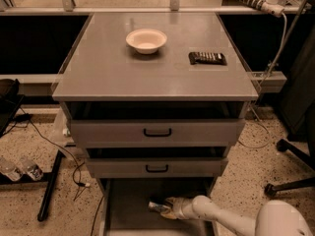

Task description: Pick redbull can from bottom drawer and place on counter

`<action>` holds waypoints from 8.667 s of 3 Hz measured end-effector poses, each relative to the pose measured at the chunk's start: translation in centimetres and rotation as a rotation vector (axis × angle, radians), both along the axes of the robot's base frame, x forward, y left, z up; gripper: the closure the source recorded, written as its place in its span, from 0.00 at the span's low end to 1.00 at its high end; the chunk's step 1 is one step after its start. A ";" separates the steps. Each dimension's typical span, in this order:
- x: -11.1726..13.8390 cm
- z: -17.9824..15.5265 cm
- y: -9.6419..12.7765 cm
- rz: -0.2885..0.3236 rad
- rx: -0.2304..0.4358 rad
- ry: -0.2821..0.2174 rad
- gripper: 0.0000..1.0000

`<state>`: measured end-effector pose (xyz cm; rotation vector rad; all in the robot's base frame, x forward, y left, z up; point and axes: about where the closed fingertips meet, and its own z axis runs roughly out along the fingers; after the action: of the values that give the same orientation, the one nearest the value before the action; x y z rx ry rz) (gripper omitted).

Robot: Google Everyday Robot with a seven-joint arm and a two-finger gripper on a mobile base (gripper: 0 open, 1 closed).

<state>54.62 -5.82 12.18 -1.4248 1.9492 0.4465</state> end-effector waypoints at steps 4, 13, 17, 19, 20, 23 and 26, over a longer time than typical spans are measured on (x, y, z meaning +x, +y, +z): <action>-7.0 21.6 -9.1 -0.044 -0.001 -0.079 1.00; -7.6 70.6 -11.2 0.188 -0.016 -0.600 1.00; 2.3 75.6 -10.9 0.278 -0.110 -0.577 1.00; 13.4 76.2 -6.8 0.298 -0.015 -0.487 1.00; 16.9 77.3 -3.6 0.222 0.034 -0.450 1.00; 17.1 74.1 -1.6 0.085 -0.055 -0.362 1.00; 17.0 74.0 -1.5 0.086 -0.055 -0.360 0.34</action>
Offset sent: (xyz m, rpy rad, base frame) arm -0.0599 -0.0742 0.1649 0.0477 -0.0402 -0.0188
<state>71.65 -7.32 86.20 -1.5108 1.6269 0.1600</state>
